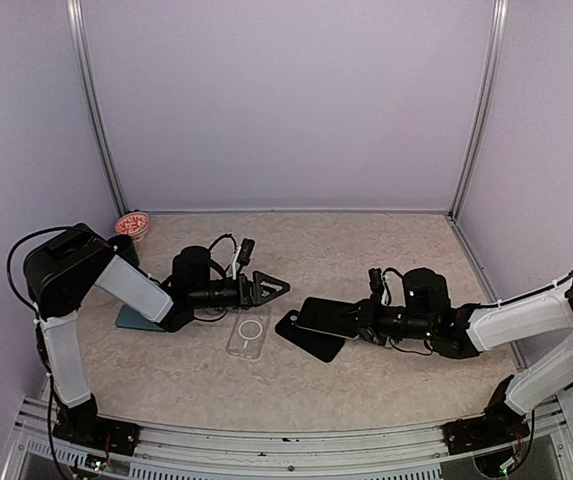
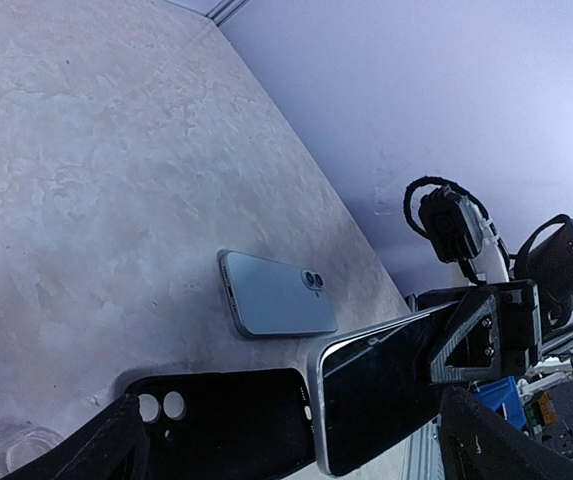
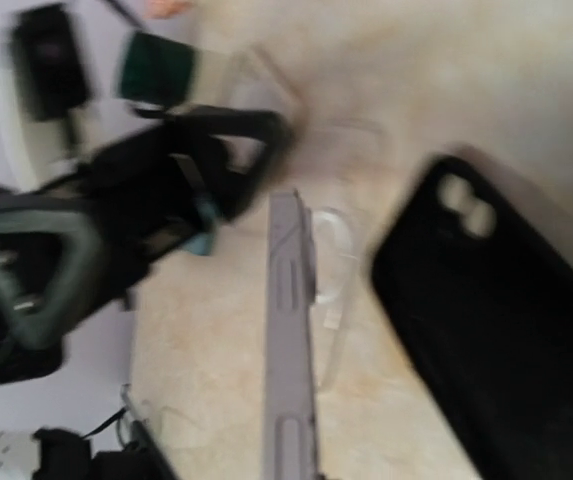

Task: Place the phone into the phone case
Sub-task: Install the phone on the phone case.

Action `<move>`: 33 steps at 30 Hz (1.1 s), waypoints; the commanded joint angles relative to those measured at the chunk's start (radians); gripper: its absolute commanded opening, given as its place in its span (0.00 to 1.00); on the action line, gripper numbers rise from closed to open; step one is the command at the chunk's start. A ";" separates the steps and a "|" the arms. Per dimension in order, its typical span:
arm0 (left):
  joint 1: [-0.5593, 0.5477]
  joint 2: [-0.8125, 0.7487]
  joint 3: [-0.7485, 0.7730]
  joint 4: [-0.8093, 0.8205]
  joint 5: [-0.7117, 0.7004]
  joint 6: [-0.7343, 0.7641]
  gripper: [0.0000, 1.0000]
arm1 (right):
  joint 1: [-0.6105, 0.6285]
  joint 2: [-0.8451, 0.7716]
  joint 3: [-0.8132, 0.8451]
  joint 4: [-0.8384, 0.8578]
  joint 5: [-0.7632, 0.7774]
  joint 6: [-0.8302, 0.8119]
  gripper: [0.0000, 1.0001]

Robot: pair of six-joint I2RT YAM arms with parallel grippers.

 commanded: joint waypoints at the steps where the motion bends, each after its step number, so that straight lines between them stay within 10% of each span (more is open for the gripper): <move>1: -0.019 0.022 0.038 -0.083 -0.051 0.062 0.99 | 0.022 0.056 0.045 -0.010 0.048 0.108 0.00; 33: -0.064 0.091 0.083 -0.122 -0.054 0.075 0.99 | 0.073 0.272 0.114 0.059 0.114 0.377 0.00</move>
